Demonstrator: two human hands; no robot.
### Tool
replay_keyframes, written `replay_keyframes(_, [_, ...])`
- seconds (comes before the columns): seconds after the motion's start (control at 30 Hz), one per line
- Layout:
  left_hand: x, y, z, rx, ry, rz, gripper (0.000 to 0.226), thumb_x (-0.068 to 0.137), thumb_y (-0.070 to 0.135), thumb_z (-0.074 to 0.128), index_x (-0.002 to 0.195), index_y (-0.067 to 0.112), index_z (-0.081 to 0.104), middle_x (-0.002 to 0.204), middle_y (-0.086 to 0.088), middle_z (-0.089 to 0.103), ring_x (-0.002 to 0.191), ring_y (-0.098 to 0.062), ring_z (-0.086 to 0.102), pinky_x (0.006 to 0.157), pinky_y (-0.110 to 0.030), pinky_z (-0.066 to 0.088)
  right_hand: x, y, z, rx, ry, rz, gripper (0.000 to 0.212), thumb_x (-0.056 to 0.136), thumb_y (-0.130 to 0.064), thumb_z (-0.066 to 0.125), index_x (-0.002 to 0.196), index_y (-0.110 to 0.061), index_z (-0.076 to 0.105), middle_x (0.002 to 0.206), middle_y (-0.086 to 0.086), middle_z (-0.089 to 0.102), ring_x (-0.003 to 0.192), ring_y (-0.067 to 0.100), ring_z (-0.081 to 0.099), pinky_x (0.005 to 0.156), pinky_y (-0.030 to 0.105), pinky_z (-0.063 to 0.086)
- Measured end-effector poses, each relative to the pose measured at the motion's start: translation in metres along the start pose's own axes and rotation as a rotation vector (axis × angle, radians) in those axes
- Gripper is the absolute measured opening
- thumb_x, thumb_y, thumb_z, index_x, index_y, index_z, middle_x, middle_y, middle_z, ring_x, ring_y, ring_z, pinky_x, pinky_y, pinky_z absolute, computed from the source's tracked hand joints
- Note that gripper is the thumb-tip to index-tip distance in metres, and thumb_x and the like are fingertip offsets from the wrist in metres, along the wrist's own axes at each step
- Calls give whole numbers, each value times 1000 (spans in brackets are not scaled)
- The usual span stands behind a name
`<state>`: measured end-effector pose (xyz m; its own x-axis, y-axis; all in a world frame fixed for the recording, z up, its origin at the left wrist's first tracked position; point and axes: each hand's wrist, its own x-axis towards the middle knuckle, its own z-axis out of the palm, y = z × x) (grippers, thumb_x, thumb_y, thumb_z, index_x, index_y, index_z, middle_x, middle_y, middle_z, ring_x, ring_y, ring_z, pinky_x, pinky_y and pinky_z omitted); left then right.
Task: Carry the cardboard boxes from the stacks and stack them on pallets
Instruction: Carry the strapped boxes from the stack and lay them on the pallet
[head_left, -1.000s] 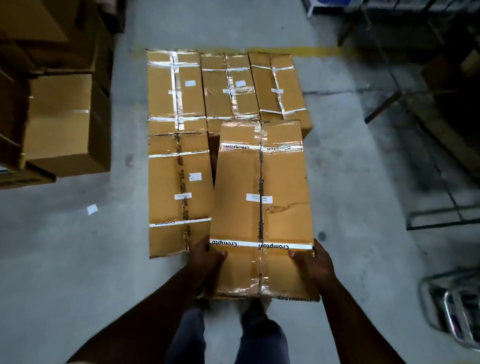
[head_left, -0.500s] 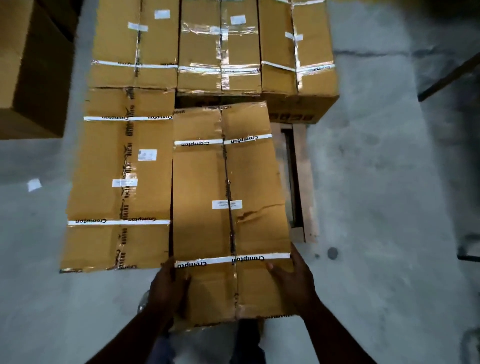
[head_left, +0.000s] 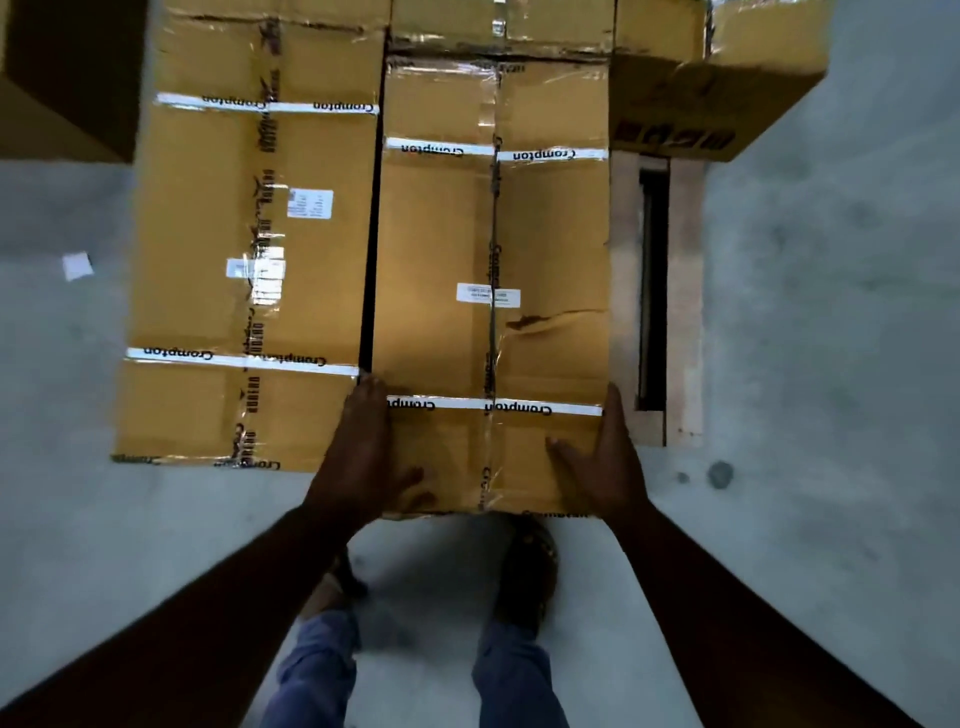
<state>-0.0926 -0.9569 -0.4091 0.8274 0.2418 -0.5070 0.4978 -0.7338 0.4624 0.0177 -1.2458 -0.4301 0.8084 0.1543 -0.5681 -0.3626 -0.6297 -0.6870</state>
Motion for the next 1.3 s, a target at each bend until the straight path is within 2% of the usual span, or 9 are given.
replay_keyframes(0.1, [-11, -9, 9, 335, -197, -35, 170, 51, 76, 86, 157, 8, -29, 163, -21, -35, 151, -45, -24, 120, -61, -4, -24, 15, -1, -334, -118, -89, 144, 65, -70, 84, 160, -40, -21, 173, -6, -12, 155, 27, 22, 117, 53, 38])
replay_keyframes(0.2, [-17, -10, 16, 326, -231, -51, 166, 60, 57, 93, 153, 11, -36, 155, -19, -49, 147, -46, -34, 118, -62, -5, -39, 42, -4, -625, -165, -238, 145, 67, -69, 84, 162, -34, -20, 169, 0, -30, 152, 41, 29, 101, 59, 53])
replay_keyframes(0.43, [-19, -39, 25, 353, -28, 122, 107, 79, 2, 79, 158, -8, 8, 164, -37, -2, 147, -56, 1, 109, -68, 22, -37, 38, 16, -727, -54, -267, 120, 82, -33, 85, 167, -23, 1, 172, 14, -17, 125, 44, 58, 83, 51, 59])
replay_keyframes(0.67, [-20, -39, 29, 330, 21, 158, 101, 85, 5, 78, 159, -7, 11, 165, -36, 3, 150, -57, 10, 110, -66, 28, -41, 29, 24, -740, -30, -226, 119, 83, -26, 84, 167, -21, 0, 172, 17, -15, 148, 47, 32, 97, 60, 53])
replay_keyframes(0.93, [-20, -40, 31, 328, 25, 131, 94, 90, 4, 73, 160, -3, 10, 167, -32, 1, 153, -51, 8, 109, -66, 37, -37, 29, 26, -768, 24, -194, 120, 82, -18, 83, 166, -28, -2, 172, 9, -20, 111, 40, 63, 72, 47, 59])
replay_keyframes(1.07, [-23, -37, 30, 314, -12, 96, 95, 91, 6, 72, 161, -1, 8, 167, -31, -3, 153, -53, 4, 113, -67, 31, -40, 17, 29, -834, 1, -115, 127, 79, -26, 86, 166, -25, -6, 171, 12, -23, 149, 45, 30, 99, 56, 51])
replay_keyframes(1.17, [-23, -24, 21, 292, -71, 34, 90, 93, 8, 65, 161, -4, 8, 166, -34, -8, 152, -57, -2, 121, -67, 14, -47, -11, 33, -911, -96, -116, 128, 79, -30, 83, 164, -21, -12, 168, 11, -31, 157, 40, -17, 124, 60, 11])
replay_keyframes(1.23, [-23, -9, 10, 238, -119, -4, 89, 90, 15, 70, 157, -8, 16, 164, -37, 6, 150, -59, 10, 124, -64, 17, -58, -40, 37, -896, -157, -188, 121, 82, -19, 78, 164, -24, -11, 171, 7, -25, 158, 34, -17, 126, 56, 2])
replay_keyframes(1.3, [-31, 11, -11, 70, -102, -55, 80, 86, 21, 77, 149, -4, 35, 152, -29, 38, 140, -47, 38, 117, -53, 36, -77, -75, 40, -773, -115, -250, 105, 84, -8, 72, 166, -21, 7, 174, 8, 6, 159, 31, 11, 126, 51, 16])
